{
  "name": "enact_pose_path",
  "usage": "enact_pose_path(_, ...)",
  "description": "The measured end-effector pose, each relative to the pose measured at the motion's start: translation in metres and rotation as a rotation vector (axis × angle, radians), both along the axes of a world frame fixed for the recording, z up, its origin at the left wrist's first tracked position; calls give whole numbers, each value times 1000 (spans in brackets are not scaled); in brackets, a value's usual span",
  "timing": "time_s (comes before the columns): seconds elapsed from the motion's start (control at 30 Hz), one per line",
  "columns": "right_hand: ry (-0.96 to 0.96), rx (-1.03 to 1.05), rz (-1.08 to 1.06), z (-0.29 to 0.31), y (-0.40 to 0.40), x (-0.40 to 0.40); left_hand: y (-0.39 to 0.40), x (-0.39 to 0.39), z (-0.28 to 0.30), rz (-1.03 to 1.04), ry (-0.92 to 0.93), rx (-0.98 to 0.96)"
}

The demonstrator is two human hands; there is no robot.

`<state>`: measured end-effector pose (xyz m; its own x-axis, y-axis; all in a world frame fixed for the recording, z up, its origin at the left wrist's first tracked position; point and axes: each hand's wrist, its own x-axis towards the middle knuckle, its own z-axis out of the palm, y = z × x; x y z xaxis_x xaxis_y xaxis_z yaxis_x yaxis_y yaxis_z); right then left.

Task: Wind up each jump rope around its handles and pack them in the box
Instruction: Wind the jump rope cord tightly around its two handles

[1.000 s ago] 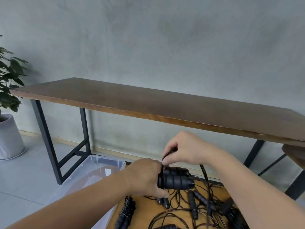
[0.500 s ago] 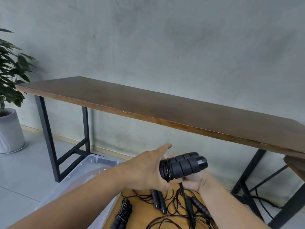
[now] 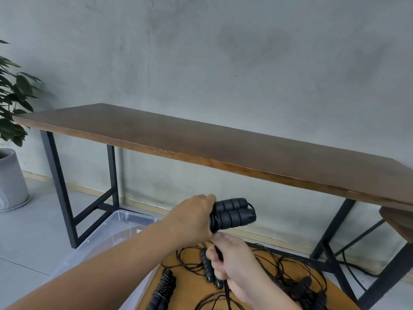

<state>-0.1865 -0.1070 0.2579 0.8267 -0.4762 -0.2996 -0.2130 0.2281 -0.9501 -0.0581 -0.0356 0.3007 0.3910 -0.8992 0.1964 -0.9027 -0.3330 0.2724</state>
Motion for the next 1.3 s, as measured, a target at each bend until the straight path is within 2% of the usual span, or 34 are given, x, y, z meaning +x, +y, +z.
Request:
enact_pose_path(0.1,129,-214,39,2,6,-4,-6,3,-5,20,-74,78)
enact_pose_path(0.17,266,-559,119,6,7,-8,-9,5,-10,22,-96,106)
enact_pose_path(0.23,310,-817,190,12,8,-12,-10,6,-15,33,-112,125)
enact_pose_path(0.37,389,-1134,298,35,7,-19,-10,6,-24,27,-147,172)
enact_pose_path(0.5,410,-1258,344,69,-1,-19,-7,0,-25,-64,-221,169)
enact_pose_path(0.63,349,-1140,296,94,-26,-13,-5,-5,-18,-177,-274,92)
enact_pose_path(0.77,310,-969,347,102,-52,-6,-1,-4,-11,-222,-330,41)
enact_pose_path(0.83,299,-938,390,102,-61,-2,1,-6,-11,-241,-309,31)
enact_pose_path(0.93,273,-833,450,98,-73,2,4,-9,-13,-266,-177,42)
enact_pose_path(1.1,141,-398,421,79,-84,1,8,-15,-2,-279,101,66)
enact_pose_path(1.13,92,-296,363,73,-83,2,7,-16,1,-271,156,44)
enact_pose_path(1.23,-144,217,44,49,-68,2,6,-16,8,-223,306,-47)
enact_pose_path(1.27,-200,282,22,41,-63,2,5,-15,9,-203,342,-76)
enact_pose_path(1.3,-198,260,40,34,-58,1,5,-14,10,-177,367,-99)
